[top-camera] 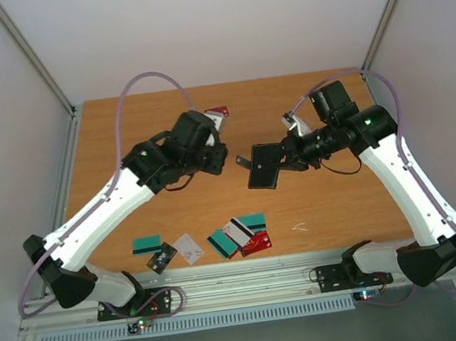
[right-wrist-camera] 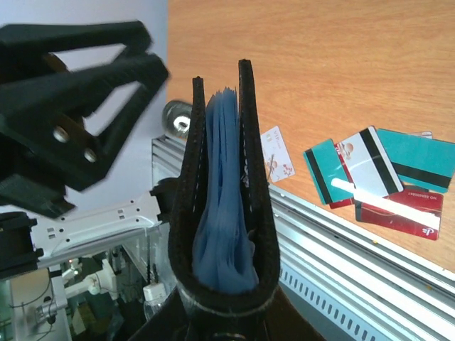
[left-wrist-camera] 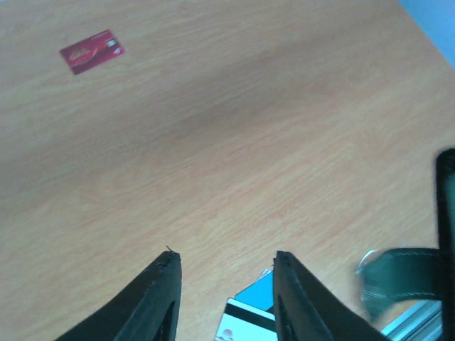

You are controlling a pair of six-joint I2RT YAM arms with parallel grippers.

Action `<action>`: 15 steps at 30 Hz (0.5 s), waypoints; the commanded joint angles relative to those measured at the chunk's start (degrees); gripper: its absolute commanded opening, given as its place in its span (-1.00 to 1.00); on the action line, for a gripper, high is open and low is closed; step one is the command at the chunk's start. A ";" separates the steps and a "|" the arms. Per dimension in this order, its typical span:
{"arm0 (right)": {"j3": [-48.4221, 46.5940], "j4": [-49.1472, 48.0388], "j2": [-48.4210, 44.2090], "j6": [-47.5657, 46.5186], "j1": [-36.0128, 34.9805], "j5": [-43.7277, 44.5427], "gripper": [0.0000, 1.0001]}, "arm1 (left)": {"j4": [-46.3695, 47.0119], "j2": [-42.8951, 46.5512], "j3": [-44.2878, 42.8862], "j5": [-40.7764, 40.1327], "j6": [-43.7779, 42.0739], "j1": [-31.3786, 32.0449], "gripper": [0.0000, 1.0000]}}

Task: Put the credit cards into the card holder

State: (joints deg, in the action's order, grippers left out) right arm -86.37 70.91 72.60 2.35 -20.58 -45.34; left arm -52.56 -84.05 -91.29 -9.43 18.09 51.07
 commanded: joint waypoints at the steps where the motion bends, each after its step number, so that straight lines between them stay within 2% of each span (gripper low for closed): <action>1: -2.84 2.48 0.25 -1.37 -0.34 1.61 -0.98 | 1.64 4.99 1.23 5.21 0.71 -3.47 -0.11; 6: -4.03 2.47 0.94 -1.41 -0.34 1.19 -0.97 | 2.60 9.43 2.44 12.65 -2.10 -4.94 0.43; 10: -4.74 2.41 1.40 -1.38 -0.34 -0.26 -0.97 | 8.20 14.09 5.75 22.28 -1.98 -5.07 0.82; 12: -4.73 1.66 1.28 -1.39 -0.34 -2.37 -0.97 | 12.01 15.79 8.47 26.86 -0.86 -5.07 0.95; 15: -4.86 0.33 0.95 -1.41 -0.34 -4.96 -0.98 | 16.27 17.00 11.41 30.04 1.57 -5.06 0.99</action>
State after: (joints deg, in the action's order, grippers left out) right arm -89.23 72.86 73.93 1.41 -20.58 -45.52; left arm -45.47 -68.42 -83.33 11.49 17.50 46.19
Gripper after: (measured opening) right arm 0.115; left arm 0.989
